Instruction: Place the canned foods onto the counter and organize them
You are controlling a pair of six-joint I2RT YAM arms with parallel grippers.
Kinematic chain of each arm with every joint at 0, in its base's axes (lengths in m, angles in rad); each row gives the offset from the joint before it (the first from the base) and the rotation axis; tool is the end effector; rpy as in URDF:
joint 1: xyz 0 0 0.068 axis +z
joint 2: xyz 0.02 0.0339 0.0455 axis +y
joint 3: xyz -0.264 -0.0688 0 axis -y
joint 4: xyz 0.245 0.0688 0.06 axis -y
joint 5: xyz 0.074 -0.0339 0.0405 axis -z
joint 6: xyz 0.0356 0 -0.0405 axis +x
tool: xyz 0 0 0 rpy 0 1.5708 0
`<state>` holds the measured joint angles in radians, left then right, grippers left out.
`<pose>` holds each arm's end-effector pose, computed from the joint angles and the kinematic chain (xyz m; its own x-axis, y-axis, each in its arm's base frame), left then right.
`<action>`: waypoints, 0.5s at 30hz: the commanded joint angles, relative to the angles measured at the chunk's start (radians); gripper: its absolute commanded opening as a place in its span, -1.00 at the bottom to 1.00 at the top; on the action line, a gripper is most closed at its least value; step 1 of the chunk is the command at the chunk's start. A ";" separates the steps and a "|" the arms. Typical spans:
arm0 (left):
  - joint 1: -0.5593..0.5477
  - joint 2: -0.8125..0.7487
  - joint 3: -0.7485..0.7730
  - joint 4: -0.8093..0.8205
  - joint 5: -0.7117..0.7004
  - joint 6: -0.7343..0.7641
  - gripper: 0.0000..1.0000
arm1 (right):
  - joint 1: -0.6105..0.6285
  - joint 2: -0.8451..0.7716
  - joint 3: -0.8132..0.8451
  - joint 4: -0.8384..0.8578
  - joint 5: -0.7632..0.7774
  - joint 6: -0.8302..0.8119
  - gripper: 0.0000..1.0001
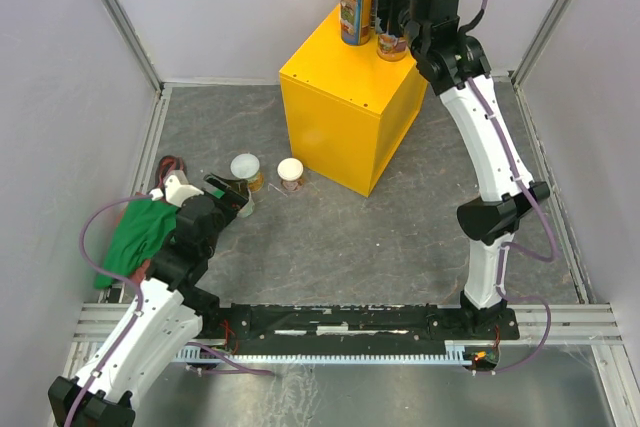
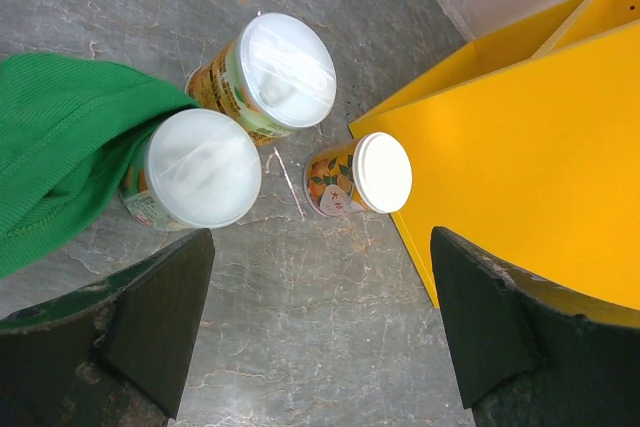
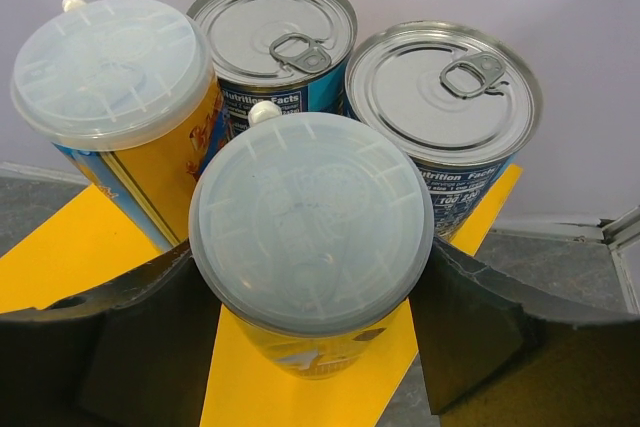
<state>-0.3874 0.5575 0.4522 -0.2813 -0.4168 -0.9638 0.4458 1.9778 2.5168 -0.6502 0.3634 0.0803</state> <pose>0.1393 -0.0413 0.2469 -0.1977 -0.7305 -0.6537 -0.2877 0.6807 -0.6737 0.3759 0.1656 0.5213 -0.1066 0.0322 -0.9938 -0.0760 0.9963 0.0404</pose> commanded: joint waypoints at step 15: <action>0.018 0.024 0.037 0.055 0.005 0.045 0.89 | -0.039 0.034 0.021 0.052 -0.044 0.040 0.59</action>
<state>-0.3767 0.5793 0.4526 -0.2798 -0.4149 -0.9623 0.4179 2.0026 2.5168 -0.6338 0.3286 0.1097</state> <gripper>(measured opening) 0.942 0.787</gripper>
